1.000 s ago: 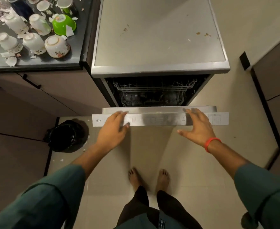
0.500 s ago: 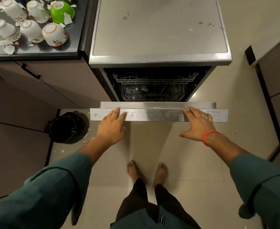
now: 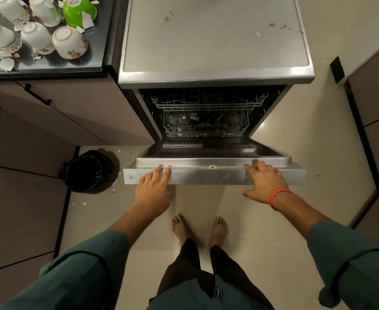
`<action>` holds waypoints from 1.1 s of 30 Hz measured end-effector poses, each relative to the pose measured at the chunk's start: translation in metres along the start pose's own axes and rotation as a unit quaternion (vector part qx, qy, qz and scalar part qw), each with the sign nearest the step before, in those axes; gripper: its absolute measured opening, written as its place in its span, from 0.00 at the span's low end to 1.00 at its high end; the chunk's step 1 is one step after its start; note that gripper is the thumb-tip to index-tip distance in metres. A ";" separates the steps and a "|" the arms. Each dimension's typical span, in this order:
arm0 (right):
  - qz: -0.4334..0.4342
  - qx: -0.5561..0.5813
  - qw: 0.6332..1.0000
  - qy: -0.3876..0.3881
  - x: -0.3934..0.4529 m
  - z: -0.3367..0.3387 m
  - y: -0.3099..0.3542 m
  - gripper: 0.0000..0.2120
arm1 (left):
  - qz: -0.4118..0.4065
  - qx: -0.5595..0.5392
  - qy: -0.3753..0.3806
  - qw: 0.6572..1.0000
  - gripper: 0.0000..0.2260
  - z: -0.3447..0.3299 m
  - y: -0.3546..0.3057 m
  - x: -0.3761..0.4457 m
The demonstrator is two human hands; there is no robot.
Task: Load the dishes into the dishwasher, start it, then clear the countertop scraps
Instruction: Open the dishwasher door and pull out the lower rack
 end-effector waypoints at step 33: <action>-0.088 -0.028 0.976 0.195 -0.034 -0.168 0.003 0.46 | -0.066 0.021 0.408 0.910 0.25 -0.091 -0.045 0.013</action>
Point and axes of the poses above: each hand's wrist, its own x-axis towards the middle knuckle, its own z-axis out of the back of the hand, y = z × x, the point moved 4 cm from there along x, towards the middle knuckle, and after that the axes turned 12 degrees about x, right-handed, at the moved point
